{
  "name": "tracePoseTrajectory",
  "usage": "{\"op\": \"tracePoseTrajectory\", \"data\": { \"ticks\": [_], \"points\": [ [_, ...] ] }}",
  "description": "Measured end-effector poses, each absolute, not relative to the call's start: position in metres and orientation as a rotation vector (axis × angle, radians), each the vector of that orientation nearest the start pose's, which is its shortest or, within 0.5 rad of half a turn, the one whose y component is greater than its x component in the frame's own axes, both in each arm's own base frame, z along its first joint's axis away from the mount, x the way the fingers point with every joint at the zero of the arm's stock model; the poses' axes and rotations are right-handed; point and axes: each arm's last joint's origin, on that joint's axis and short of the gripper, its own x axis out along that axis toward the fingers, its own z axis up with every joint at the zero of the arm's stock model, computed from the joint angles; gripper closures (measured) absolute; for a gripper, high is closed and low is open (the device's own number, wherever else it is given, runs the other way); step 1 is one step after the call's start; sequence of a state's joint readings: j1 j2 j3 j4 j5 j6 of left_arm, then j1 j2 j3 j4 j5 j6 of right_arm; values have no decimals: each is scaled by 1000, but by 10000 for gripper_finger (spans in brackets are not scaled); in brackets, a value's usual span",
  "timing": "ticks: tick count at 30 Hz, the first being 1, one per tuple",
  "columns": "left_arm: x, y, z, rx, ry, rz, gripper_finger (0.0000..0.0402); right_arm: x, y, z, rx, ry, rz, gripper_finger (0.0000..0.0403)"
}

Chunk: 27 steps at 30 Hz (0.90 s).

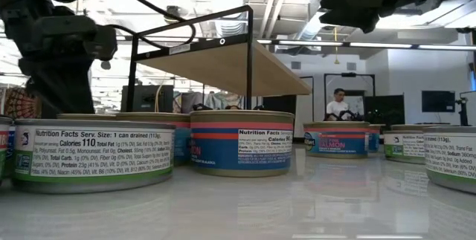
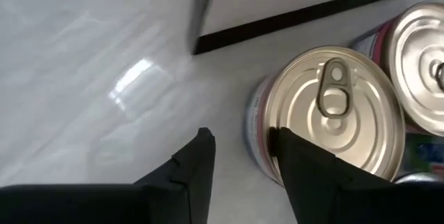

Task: Stack canned seafood by type on shelf
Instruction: Put the blue tuna can on the shelf

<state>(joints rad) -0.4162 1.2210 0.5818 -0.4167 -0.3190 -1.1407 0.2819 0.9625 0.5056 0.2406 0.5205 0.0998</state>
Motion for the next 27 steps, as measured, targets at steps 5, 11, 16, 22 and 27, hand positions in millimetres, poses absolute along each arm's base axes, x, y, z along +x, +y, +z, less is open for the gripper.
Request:
{"op": "tracePoseTrajectory", "data": {
  "ticks": [5,11,16,22,27],
  "points": [
    [199,-78,165,-666,909,463,266,202,43,246,14,188,-252,155],
    [199,-77,166,-668,907,461,302,202,43,246,14,187,-251,155],
    [199,-78,163,-646,928,460,350,202,43,246,19,186,-252,155],
    [191,-75,150,-636,971,481,397,202,43,246,35,185,-251,155],
    [181,-71,148,-644,975,503,400,202,43,246,38,184,-251,155]
  ]
}}
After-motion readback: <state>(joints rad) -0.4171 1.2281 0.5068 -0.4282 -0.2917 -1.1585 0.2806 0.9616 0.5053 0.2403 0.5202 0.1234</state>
